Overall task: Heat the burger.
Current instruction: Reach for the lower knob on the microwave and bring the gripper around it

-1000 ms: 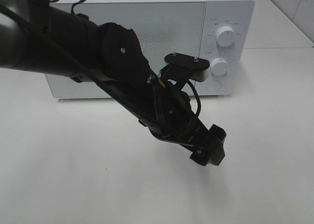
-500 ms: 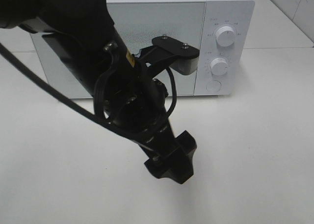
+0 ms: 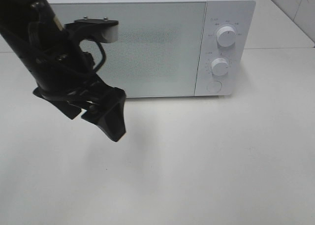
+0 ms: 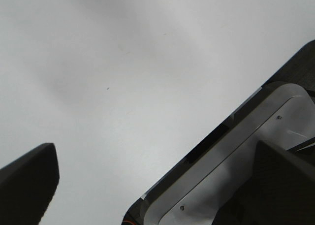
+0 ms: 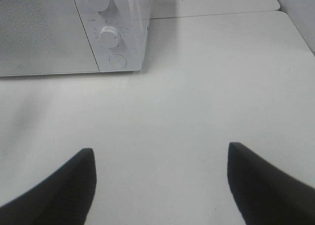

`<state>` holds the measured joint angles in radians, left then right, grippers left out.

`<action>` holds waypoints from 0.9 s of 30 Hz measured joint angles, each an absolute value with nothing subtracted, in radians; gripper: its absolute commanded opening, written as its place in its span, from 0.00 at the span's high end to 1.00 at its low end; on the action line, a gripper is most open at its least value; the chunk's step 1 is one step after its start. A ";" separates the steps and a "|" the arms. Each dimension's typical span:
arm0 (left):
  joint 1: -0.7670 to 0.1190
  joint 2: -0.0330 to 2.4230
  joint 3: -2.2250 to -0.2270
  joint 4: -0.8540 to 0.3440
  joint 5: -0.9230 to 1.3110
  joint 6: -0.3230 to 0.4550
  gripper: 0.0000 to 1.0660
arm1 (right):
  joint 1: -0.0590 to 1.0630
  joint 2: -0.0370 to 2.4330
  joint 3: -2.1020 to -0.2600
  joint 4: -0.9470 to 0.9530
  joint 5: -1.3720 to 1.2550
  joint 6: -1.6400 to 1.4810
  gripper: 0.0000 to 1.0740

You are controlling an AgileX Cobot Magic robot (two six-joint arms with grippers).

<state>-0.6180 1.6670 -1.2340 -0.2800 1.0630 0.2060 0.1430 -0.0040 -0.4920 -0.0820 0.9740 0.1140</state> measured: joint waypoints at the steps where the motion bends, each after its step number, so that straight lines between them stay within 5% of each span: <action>1: -0.576 1.659 -1.229 -0.276 1.085 0.196 0.06 | 0.143 -0.004 -0.492 -0.082 0.974 0.114 0.31; 19: -0.172 1.287 -0.895 -0.253 1.101 0.130 0.06 | 0.143 -0.004 -0.492 -0.082 0.974 0.114 0.31; 27: -0.103 1.089 -0.771 -0.177 1.102 0.129 0.06 | 0.143 -0.004 -0.492 -0.082 0.974 0.114 0.31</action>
<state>-0.1030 1.0890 -0.7710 -0.1770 1.1020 0.1290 0.1430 -0.0040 -0.4920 -0.0820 0.9740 0.1140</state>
